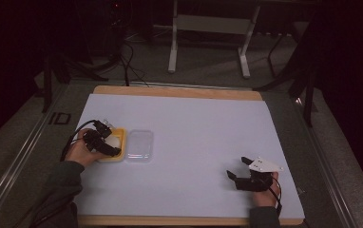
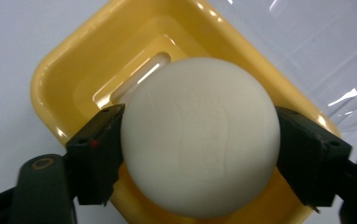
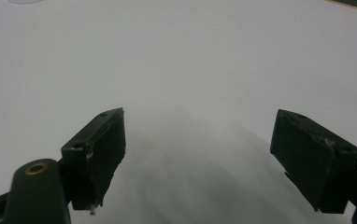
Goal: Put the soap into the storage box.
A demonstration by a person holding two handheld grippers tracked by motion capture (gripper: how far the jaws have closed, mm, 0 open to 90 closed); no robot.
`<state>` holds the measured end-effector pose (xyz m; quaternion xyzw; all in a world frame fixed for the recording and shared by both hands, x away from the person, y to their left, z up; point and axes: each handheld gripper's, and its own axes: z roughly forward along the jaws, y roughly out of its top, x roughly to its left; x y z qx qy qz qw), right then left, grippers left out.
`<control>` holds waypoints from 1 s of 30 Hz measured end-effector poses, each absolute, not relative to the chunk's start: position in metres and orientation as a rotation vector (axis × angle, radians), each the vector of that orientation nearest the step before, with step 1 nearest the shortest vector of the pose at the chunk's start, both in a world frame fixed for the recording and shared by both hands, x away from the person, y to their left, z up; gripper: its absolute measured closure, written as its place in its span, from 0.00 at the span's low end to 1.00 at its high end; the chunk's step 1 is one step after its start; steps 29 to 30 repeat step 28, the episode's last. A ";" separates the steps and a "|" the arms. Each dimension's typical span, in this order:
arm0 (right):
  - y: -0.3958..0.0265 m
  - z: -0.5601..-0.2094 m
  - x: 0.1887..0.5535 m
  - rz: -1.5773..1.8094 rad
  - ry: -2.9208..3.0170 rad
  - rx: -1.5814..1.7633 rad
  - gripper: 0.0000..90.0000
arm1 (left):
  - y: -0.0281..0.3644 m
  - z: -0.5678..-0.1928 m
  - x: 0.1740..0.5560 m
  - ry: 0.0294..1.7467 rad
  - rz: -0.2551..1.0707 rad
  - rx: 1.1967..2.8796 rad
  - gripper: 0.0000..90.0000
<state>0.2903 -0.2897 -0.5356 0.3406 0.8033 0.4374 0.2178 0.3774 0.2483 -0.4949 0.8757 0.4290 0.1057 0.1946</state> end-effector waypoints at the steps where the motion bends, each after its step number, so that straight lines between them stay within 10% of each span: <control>1: -0.290 -0.536 0.290 1.209 2.225 0.944 0.20 | 0.249 -0.494 0.377 1.202 0.288 2.440 0.20; 13: -0.290 -0.536 0.290 1.210 2.226 0.945 0.20 | 0.249 -0.479 0.374 1.164 0.341 2.404 0.10; 21: -0.290 -0.536 0.290 1.209 2.225 0.944 0.20 | 0.246 -0.467 0.367 1.124 0.391 2.386 0.32; 30: -0.289 -0.536 0.291 1.206 2.227 0.948 0.20 | 0.235 -0.461 0.352 1.053 0.422 2.336 0.34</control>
